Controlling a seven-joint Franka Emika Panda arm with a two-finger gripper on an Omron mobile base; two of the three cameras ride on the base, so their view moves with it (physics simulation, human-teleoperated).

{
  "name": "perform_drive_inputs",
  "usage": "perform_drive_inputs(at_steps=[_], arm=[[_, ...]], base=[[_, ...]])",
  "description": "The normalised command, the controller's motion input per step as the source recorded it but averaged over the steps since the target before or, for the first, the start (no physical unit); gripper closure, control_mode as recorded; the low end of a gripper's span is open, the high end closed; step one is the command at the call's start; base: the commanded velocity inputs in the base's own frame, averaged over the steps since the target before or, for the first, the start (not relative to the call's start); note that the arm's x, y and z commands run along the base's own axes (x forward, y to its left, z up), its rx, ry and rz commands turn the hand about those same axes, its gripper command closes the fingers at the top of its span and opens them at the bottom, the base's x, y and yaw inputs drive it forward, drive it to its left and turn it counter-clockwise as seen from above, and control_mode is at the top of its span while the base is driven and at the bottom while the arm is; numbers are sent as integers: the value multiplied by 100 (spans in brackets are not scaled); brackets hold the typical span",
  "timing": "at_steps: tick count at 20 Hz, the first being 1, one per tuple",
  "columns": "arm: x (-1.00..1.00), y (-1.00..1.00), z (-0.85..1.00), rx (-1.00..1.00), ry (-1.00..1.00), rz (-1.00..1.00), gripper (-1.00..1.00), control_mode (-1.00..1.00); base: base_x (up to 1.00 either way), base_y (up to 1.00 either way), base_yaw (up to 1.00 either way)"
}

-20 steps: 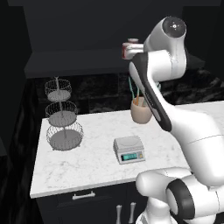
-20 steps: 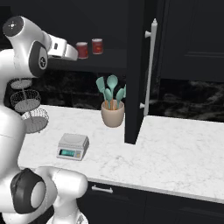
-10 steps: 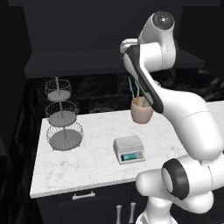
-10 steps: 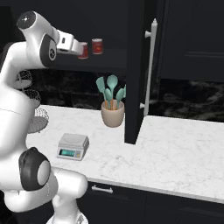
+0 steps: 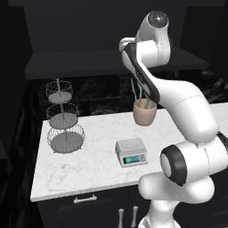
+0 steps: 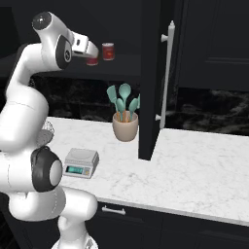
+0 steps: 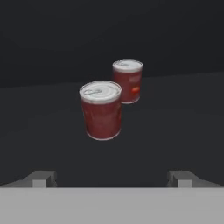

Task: Pick the canned food and place it on the digital scale for weighing, and close the cabinet.

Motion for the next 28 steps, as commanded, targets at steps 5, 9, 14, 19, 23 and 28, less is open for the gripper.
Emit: perform_drive_inputs(at_steps=[5,9,14,19,23,28], arm=[[49,0,-20,0,0,0,-100,-100],[50,0,-8,0,0,0,-100,-100],[51,0,0,0,0,0,-100,-100],[43,0,0,0,0,0,-100,-100],[34,1,-2,0,0,0,-100,-100],[29,7,-15,-2,0,0,100,-100]], base=[[0,0,0],[0,0,0],[0,0,0],[0,0,0],[0,0,0],[0,0,0]])
